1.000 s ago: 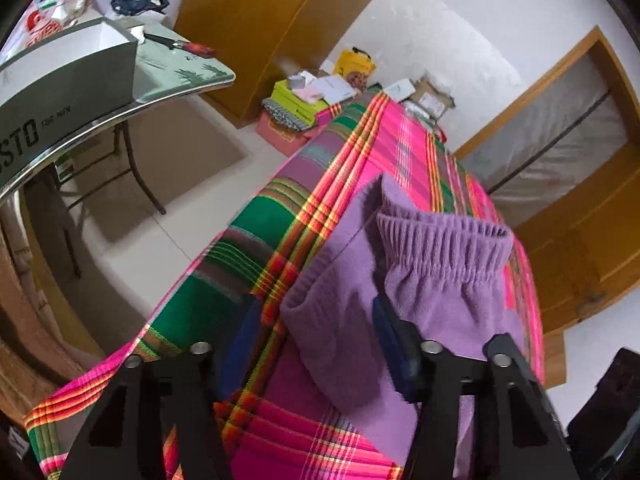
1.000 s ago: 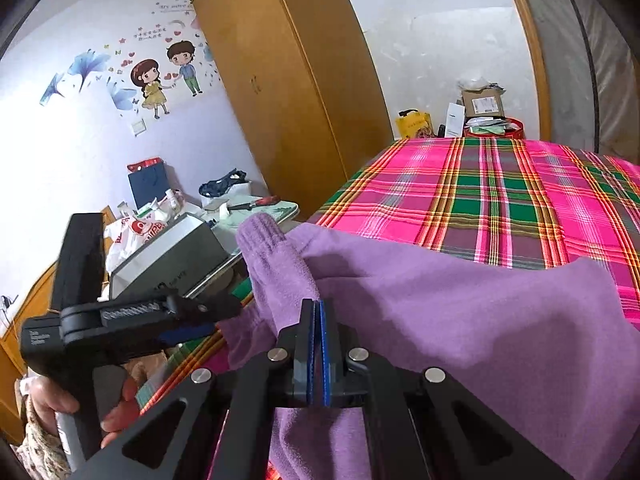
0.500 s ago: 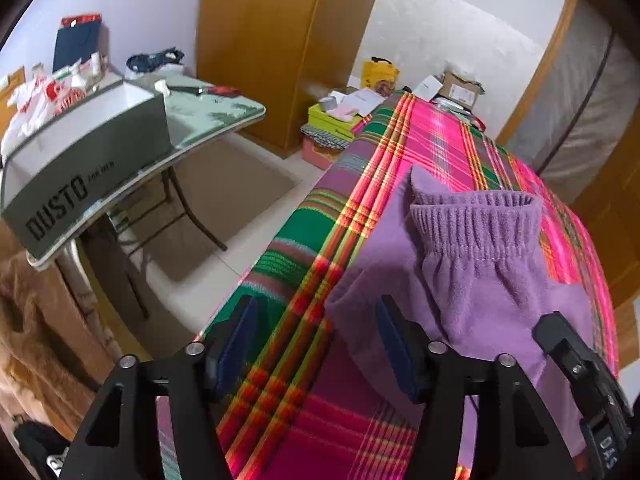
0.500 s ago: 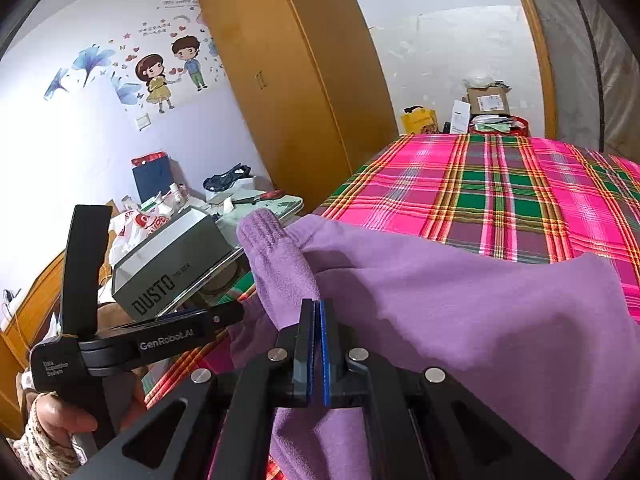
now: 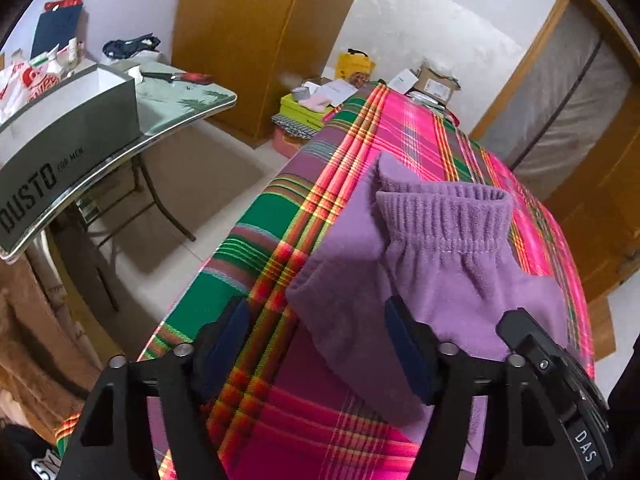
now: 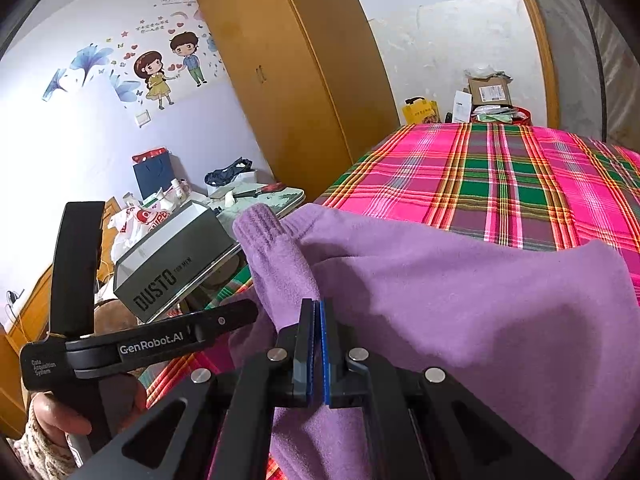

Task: Fold clothes
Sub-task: 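Grasp the ribbed cuff with the left tool while the right tool holds it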

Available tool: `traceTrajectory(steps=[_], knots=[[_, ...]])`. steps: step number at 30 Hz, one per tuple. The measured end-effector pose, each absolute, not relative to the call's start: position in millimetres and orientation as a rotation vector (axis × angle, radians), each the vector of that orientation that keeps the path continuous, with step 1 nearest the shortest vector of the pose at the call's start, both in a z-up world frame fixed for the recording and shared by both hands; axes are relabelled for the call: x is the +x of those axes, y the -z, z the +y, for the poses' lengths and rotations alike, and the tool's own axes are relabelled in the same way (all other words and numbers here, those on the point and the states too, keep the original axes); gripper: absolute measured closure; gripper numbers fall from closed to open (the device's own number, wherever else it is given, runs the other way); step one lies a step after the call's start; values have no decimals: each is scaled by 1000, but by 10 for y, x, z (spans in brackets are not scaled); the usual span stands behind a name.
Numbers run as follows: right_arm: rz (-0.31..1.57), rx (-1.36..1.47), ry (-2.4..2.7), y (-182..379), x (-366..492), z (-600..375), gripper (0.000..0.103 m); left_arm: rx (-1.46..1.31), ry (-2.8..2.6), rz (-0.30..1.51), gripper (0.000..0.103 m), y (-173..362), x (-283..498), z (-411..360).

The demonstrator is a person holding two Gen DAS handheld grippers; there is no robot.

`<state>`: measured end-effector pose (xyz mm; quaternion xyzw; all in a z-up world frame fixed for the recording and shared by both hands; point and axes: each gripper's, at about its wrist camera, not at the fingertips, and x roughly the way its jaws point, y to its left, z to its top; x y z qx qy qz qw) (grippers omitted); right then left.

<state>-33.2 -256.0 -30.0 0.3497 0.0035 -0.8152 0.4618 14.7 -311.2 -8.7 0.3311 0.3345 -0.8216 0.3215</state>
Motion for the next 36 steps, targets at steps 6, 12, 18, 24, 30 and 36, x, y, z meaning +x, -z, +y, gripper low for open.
traceTrajectory(steps=[6, 12, 18, 24, 30, 36], knots=[[6, 863, 1996, 313, -327, -2571, 100, 863, 2182, 908, 73, 104, 127, -3112], [5, 863, 1990, 318, -321, -2585, 100, 857, 2207, 938, 60, 121, 107, -3113], [3, 864, 1985, 326, -325, -2593, 100, 853, 2233, 968, 60, 124, 62, -3122], [14, 848, 1982, 316, -289, -2602, 100, 789, 2230, 1043, 94, 104, 141, -3221], [56, 792, 1979, 258, -176, -2631, 100, 696, 2195, 1089, 95, 62, 350, -3254], [175, 737, 1894, 237, 54, -2795, 100, 721, 2157, 1120, 95, 206, 394, -3261]])
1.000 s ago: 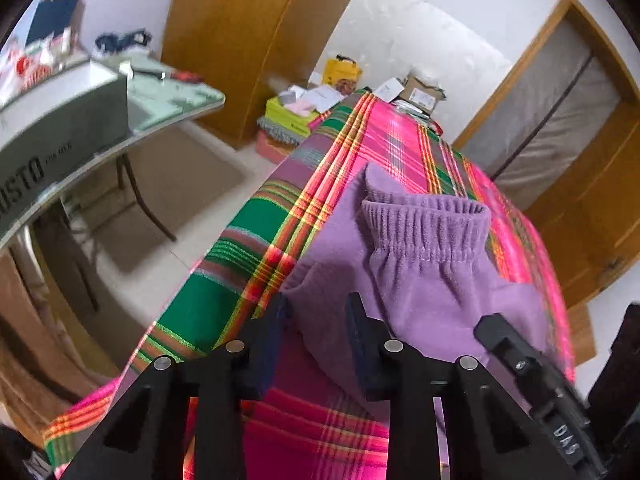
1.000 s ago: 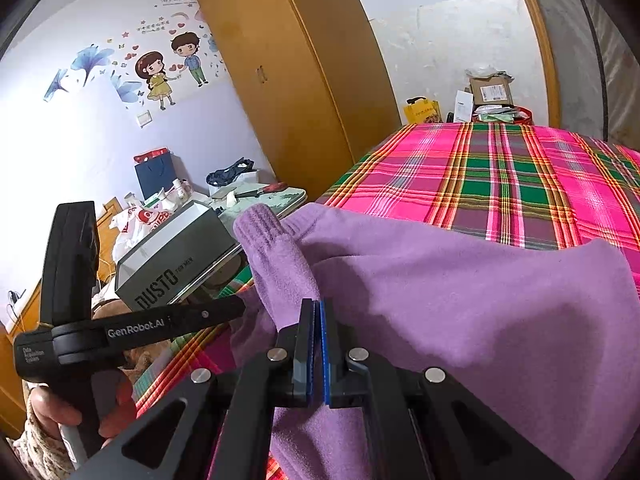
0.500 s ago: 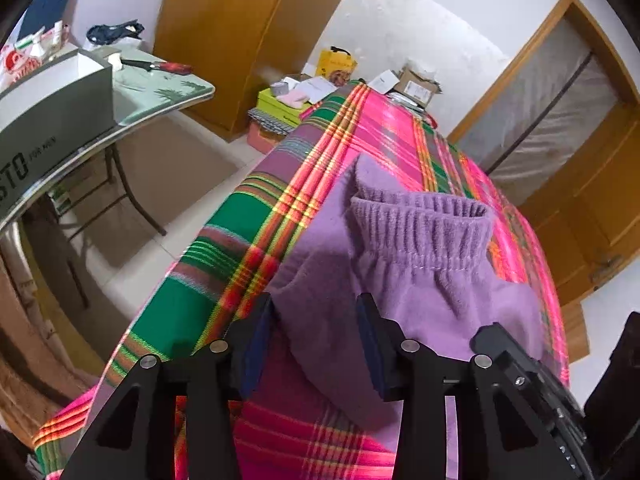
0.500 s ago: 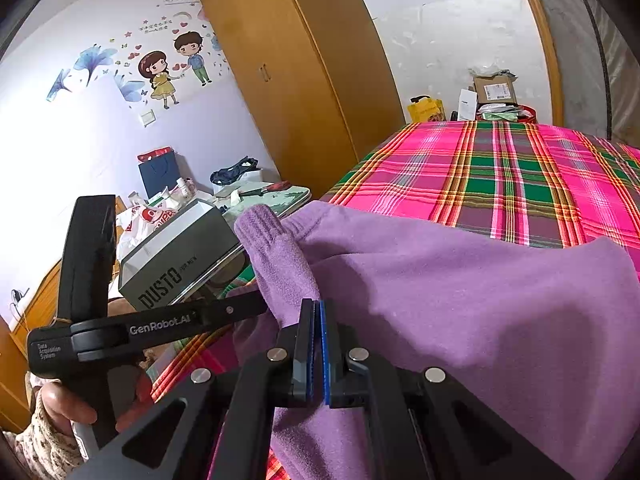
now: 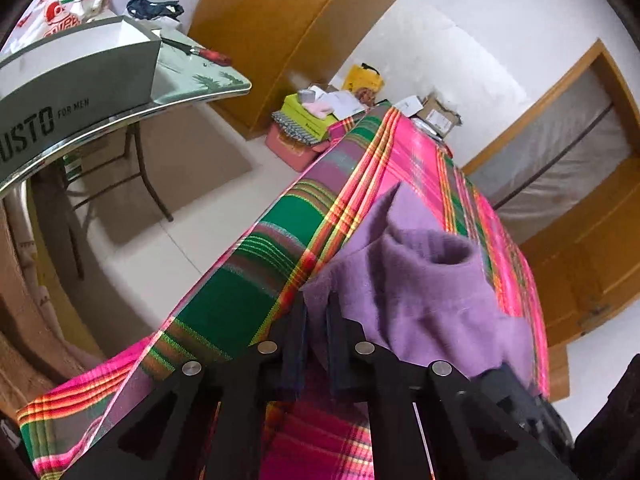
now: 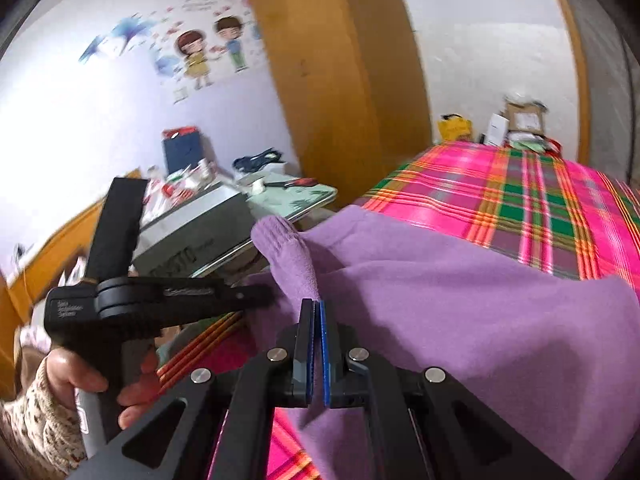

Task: Fold clothes
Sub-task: 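Grasp the ribbed cuff with the left tool while the right tool holds it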

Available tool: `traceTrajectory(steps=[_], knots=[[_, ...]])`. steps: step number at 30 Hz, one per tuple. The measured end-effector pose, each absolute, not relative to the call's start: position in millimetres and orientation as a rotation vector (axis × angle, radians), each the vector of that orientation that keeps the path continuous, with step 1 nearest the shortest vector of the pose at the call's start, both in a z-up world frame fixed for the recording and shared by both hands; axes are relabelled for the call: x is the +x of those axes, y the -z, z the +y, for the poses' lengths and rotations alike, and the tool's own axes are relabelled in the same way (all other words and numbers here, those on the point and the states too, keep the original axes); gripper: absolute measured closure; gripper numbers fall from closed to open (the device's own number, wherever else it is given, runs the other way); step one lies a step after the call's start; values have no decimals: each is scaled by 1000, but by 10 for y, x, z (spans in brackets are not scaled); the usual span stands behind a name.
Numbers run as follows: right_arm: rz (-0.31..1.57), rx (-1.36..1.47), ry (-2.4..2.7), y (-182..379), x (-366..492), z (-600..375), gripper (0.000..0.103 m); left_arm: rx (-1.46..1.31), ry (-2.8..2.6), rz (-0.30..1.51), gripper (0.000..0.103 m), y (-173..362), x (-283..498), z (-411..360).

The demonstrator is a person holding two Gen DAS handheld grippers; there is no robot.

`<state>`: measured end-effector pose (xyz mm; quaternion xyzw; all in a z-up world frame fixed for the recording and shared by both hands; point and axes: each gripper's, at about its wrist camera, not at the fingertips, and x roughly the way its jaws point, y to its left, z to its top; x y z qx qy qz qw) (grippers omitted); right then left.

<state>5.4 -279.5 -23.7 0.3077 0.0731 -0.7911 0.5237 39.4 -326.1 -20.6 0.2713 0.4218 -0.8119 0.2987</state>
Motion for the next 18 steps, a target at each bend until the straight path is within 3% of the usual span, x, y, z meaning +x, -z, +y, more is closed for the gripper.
traceTrajectory(steps=[7, 10, 14, 18], knots=[[323, 766, 1786, 326, 252, -3037, 100, 700, 2155, 1246, 94, 289, 459, -3335], [358, 814, 1748, 391, 256, -3114, 97, 689, 2178, 1292, 87, 295, 483, -3353], [353, 857, 1729, 437, 235, -3109, 95, 634, 2209, 1399, 68, 309, 558, -3384], [223, 828, 1725, 283, 128, -2953, 95, 585, 2260, 1440, 46, 277, 608, -3354]])
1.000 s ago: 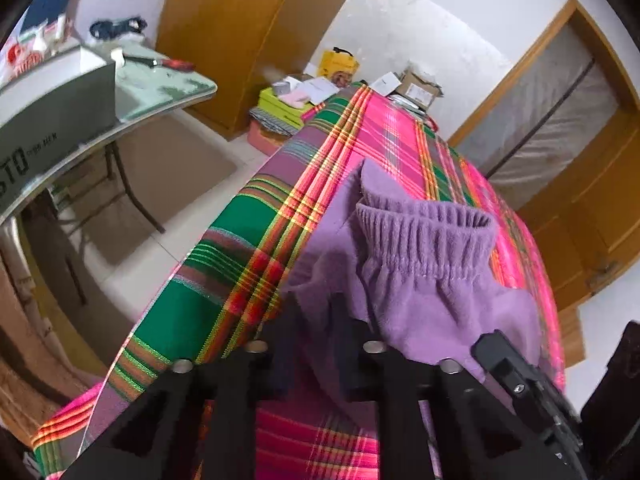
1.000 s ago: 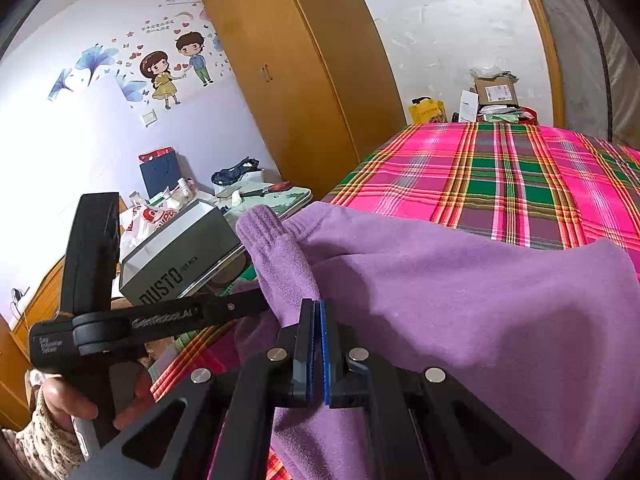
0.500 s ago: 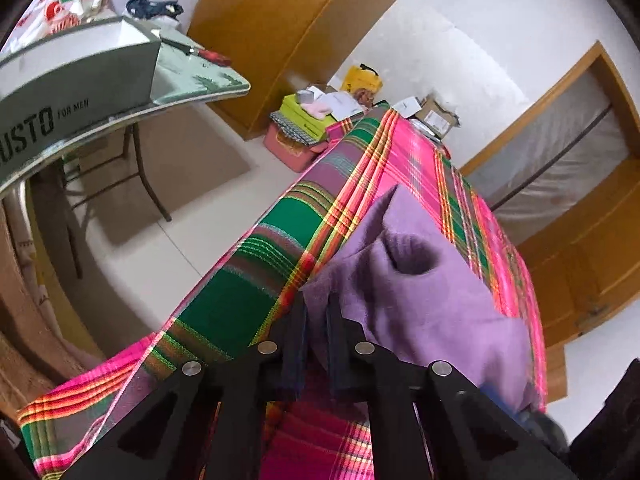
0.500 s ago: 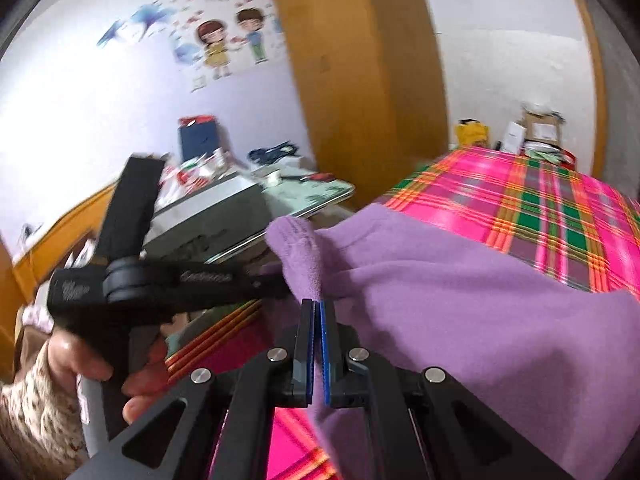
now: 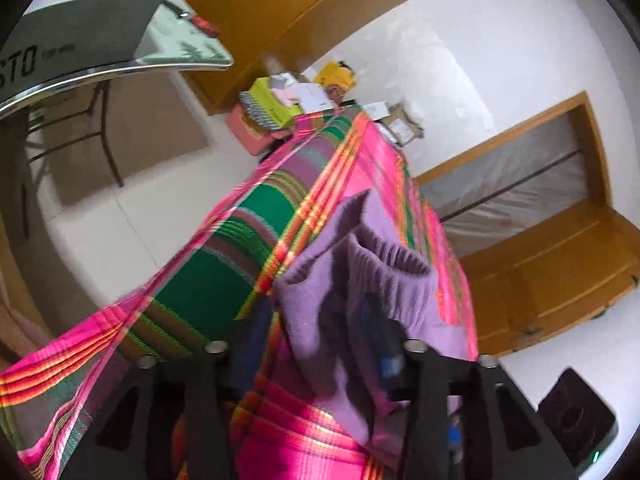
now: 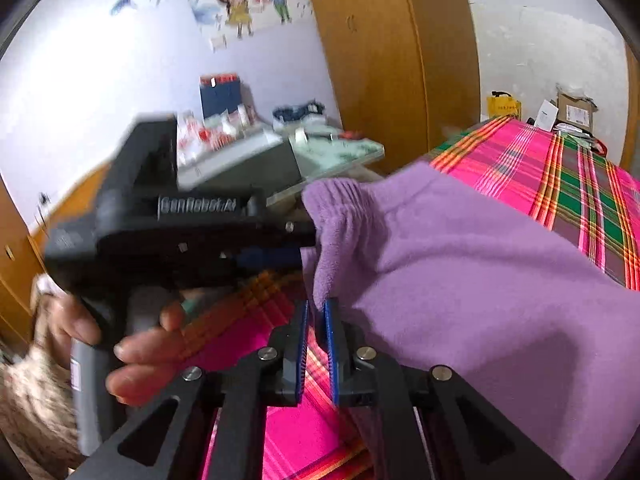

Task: Fold clothes
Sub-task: 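Grasp the ribbed cuff with the left tool while the right tool holds it, then open the right tool and release the cuff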

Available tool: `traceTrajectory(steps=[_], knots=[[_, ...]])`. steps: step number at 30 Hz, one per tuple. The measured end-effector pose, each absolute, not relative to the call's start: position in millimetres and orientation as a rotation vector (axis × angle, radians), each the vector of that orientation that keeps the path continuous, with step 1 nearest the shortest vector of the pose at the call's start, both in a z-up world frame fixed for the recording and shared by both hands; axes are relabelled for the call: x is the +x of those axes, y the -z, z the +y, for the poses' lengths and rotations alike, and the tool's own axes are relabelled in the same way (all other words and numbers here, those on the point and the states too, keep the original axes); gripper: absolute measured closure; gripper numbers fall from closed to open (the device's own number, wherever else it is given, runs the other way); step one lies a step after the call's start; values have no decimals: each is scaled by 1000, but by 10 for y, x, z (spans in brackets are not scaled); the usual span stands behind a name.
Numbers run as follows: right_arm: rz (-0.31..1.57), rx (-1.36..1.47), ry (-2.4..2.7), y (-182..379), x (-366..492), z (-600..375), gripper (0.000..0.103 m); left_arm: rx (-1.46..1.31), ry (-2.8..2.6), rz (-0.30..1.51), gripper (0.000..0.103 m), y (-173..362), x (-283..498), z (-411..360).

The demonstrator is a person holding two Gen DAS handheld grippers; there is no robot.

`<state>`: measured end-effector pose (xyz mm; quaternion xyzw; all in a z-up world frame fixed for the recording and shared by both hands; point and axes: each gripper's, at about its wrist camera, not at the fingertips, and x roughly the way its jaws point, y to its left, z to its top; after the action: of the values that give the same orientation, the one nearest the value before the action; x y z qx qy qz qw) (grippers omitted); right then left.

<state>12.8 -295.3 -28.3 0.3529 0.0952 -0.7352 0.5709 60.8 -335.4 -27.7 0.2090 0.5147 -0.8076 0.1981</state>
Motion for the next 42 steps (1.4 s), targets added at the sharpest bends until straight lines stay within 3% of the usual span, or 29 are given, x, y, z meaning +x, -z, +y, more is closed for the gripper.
traceTrajectory(steps=[17, 24, 36, 42], knots=[[-25, 887, 1770, 148, -262, -2849, 91, 507, 2232, 1521, 44, 280, 690, -3406], [-10, 947, 1741, 294, -311, -3078, 91, 437, 2219, 1577, 44, 305, 751, -3442], [158, 1064, 1664, 614, -216, -3424, 90, 484, 2216, 1504, 44, 289, 706, -3391], [86, 1079, 1703, 540, -303, -3282, 90, 535, 2191, 1444, 46, 268, 650, -3363]])
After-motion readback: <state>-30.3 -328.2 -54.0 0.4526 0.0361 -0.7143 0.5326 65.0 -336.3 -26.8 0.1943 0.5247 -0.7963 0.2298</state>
